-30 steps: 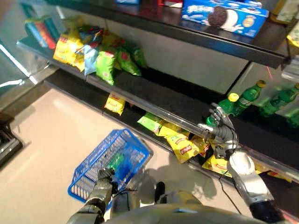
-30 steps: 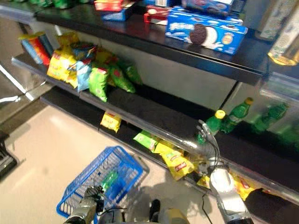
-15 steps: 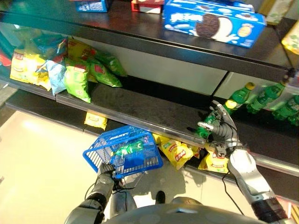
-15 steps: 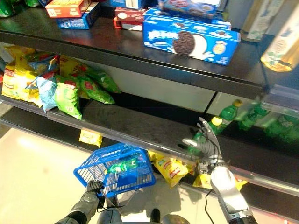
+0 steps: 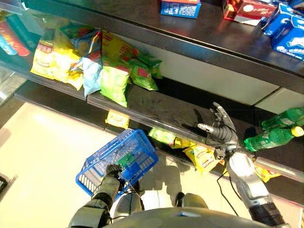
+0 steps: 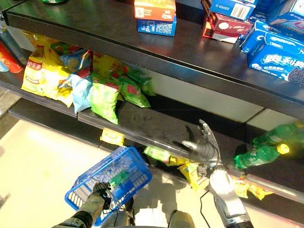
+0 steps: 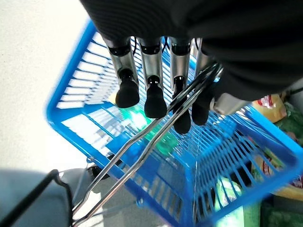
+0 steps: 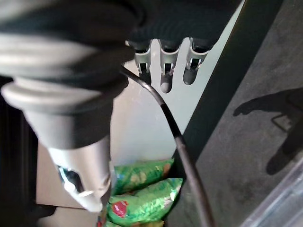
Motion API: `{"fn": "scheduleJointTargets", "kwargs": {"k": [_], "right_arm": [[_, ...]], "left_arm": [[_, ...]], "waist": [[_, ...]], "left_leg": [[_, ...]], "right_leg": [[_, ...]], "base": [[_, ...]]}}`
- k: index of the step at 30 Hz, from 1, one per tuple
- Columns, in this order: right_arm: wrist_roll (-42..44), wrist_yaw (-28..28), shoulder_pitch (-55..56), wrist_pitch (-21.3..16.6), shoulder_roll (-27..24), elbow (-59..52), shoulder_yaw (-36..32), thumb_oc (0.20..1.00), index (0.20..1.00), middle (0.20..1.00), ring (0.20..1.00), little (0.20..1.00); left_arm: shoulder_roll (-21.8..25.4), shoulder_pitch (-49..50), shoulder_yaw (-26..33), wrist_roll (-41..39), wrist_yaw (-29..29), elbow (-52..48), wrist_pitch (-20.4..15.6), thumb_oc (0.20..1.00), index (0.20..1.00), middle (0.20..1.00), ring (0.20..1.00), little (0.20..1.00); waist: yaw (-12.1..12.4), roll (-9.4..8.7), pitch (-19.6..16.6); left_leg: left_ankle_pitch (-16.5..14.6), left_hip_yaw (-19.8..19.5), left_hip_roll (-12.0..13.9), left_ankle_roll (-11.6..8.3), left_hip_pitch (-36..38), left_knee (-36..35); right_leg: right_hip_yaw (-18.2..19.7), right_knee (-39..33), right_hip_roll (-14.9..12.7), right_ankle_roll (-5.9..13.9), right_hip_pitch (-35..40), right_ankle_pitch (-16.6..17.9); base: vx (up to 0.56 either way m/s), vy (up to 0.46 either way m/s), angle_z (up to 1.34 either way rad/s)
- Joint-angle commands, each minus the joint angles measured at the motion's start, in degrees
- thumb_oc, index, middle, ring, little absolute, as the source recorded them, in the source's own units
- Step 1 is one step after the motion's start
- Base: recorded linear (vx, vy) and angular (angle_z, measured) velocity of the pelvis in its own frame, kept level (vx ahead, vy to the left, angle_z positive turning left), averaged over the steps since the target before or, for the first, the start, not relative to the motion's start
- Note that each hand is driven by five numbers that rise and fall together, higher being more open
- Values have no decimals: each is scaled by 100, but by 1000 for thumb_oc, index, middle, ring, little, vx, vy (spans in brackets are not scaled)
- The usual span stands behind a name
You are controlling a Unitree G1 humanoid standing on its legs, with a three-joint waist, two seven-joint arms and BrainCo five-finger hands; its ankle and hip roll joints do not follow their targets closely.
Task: Pick up the snacks into the basket
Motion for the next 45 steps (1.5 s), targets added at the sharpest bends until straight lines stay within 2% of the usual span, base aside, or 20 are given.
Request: {"fn": "scheduleJointTargets", "kwargs": {"k": [1, 2, 8, 9, 12, 14, 16, 17, 18, 23, 27, 30, 31, 33, 35, 37, 39, 42, 43, 45], "right_arm": [[6, 68, -165, -261, -107, -399, -171, 1000, 1000, 1000, 1000, 1000], [0, 60, -161, -244, -102, -381, -169, 1000, 1000, 1000, 1000, 1000], [55, 4, -337, -196, -116, -333, -117, 1000, 1000, 1000, 1000, 1000], [90, -19, -408, -238, -215, -376, -124, 1000, 1000, 1000, 1000, 1000], [42, -30, -491, -235, -321, -319, -119, 1000, 1000, 1000, 1000, 1000], [-5, -113, -393, -198, -297, -270, -211, 1000, 1000, 1000, 1000, 1000], [51, -125, -292, -199, -311, -299, -284, 1000, 1000, 1000, 1000, 1000], [54, -158, -198, -196, -358, -301, -381, 1000, 1000, 1000, 1000, 1000], [61, -183, -152, -183, -374, -296, -400, 1000, 1000, 1000, 1000, 1000], [-27, -280, -133, -134, -442, -168, -508, 1000, 1000, 1000, 1000, 1000], [-12, -191, -128, 3, -362, 99, -512, 1000, 1000, 1000, 1000, 1000], [-170, -70, -313, 100, -295, 236, -313, 1000, 1000, 1000, 1000, 1000], [-301, -15, -566, 170, -290, 318, -94, 1000, 1000, 1000, 1000, 1000], [-232, -8, -773, 169, -226, 351, 58, 1000, 1000, 1000, 1000, 1000], [-219, 29, -1119, 178, -127, 454, 344, 1000, 1000, 1000, 1000, 1000], [-200, 90, -1424, 209, -84, 598, 607, 1000, 1000, 1000, 1000, 1000], [-128, 123, -1824, 234, -29, 888, 882, 1000, 1000, 1000, 1000, 1000], [-88, 51, -2109, 243, 23, 1081, 1025, 1000, 1000, 1000, 1000, 1000], [-59, 66, -2201, 248, 38, 1211, 1083, 1000, 1000, 1000, 1000, 1000], [-20, 42, -2329, 290, 10, 1402, 1112, 1000, 1000, 1000, 1000, 1000]], "left_arm": [[782, 465, -390, 652, 106, 196, 224, 200, 200, 200, 200, 200], [730, 577, -304, 597, 92, 223, 236, 200, 200, 200, 200, 200], [557, 873, -21, 354, 127, 308, 238, 200, 200, 200, 200, 200], [543, 867, -68, 265, 179, 227, 183, 200, 200, 200, 200, 200], [517, 856, -83, 152, 280, 161, 138, 200, 200, 200, 200, 200], [505, 893, -62, 138, 357, 112, 162, 200, 200, 200, 200, 200], [535, 947, -80, 212, 400, 88, 162, 200, 200, 200, 200, 200], [585, 936, -154, 357, 448, 78, 182, 200, 200, 200, 200, 200], [590, 935, -205, 404, 456, 52, 201, 200, 200, 200, 200, 200], [628, 980, -371, 504, 505, -59, 199, 200, 200, 200, 200, 200], [636, 859, -586, 665, 344, 110, 214, 200, 200, 200, 200, 200], [820, 656, -672, 690, 305, 0, 197, 200, 200, 200, 200, 200], [890, 485, -722, 732, 268, 24, 196, 200, 200, 200, 200, 200], [934, 428, -752, 749, 246, 15, 186, 200, 200, 200, 200, 200], [924, 426, -762, 719, 255, -19, 196, 200, 200, 200, 200, 200], [914, 392, -805, 726, 210, 30, 210, 200, 200, 200, 200, 200], [866, 353, -837, 723, 128, 120, 253, 200, 200, 200, 200, 200], [828, 366, -857, 762, 122, 181, 268, 200, 200, 200, 200, 200], [811, 372, -883, 744, 73, 209, 271, 200, 200, 200, 200, 200], [778, 397, -881, 799, -7, 256, 302, 200, 200, 200, 200, 200]], "waist": [[-15, -49, -229], [71, -84, -331], [362, -78, -366], [534, -85, -67], [601, -44, 84], [484, -94, 35], [496, -98, -33], [465, -83, -76], [442, -59, -86], [443, 80, -117], [378, 70, -214], [407, -109, -235], [432, -157, -249], [453, -181, -233], [540, -157, -220], [527, -130, -196], [462, -126, -203], [525, -162, -172], [501, -227, -159], [502, -325, -170]], "left_leg": [[-85, 304, -162, -294, -148, 134], [-94, 275, -264, -257, -164, 189], [-102, 352, -229, -404, -506, 832], [89, -116, -172, -602, -1040, 1835], [139, -601, -250, -700, -1257, 2064], [2, -258, 278, -604, -1135, 1697], [195, -227, 662, -611, -1063, 1266], [509, -204, 1169, -740, -1054, 847], [627, -193, 1342, -805, -1016, 686], [835, -514, 1628, -1072, -790, 295], [468, -609, 1498, -1076, -732, 514], [173, -448, 1221, -909, -761, 725], [76, -309, 995, -790, -694, 640], [51, -177, 899, -731, -643, 549], [-15, 35, 708, -642, -476, 390], [-68, 30, 485, -504, -366, 293], [-92, -87, 125, -344, -214, 96], [-179, -26, 80, -345, -73, 72], [-268, -68, -13, -322, 44, 30], [-354, -147, -237, -265, 143, 34]], "right_leg": [[257, 281, 517, -174, -11, -170], [282, 55, 570, -345, 248, -238], [235, -1052, 495, -394, 709, 39], [347, -1105, 474, -504, 779, 75], [350, -1147, 423, -536, 794, 147], [170, -1185, 214, -396, 777, 209], [112, -1187, 128, -323, 731, 205], [15, -1185, 18, -256, 686, 160], [-40, -1174, -23, -225, 695, 100], [-50, -1205, -220, -58, 930, 26], [-19, -1177, -713, 222, 1084, 163], [45, -977, -1198, 392, 872, 508], [37, -732, -1404, 375, 621, 848], [4, -606, -1489, 355, 457, 976], [-347, -456, -1651, 334, 343, 1119], [-127, -102, -1369, 232, 197, 938], [416, 79, -265, -57, -275, 271], [0, -155, -152, -206, -198, 232], [-23, -294, 146, -235, -386, 266], [-127, -633, 368, -224, -575, 498]], "base": [[30, 127, 35], [17, 66, 40], [-69, -11, 8], [-135, -43, -4], [-135, 55, 12], [-12, 138, 10], [6, 236, 21], [23, 283, 23], [33, 225, 28], [113, 296, 32], [159, 412, 8], [115, 365, 26], [66, 343, 12], [58, 339, -20], [80, 409, -36], [128, 431, -44], [204, 421, -20], [137, 167, -4], [142, 60, 14], [222, 82, 21]]}}
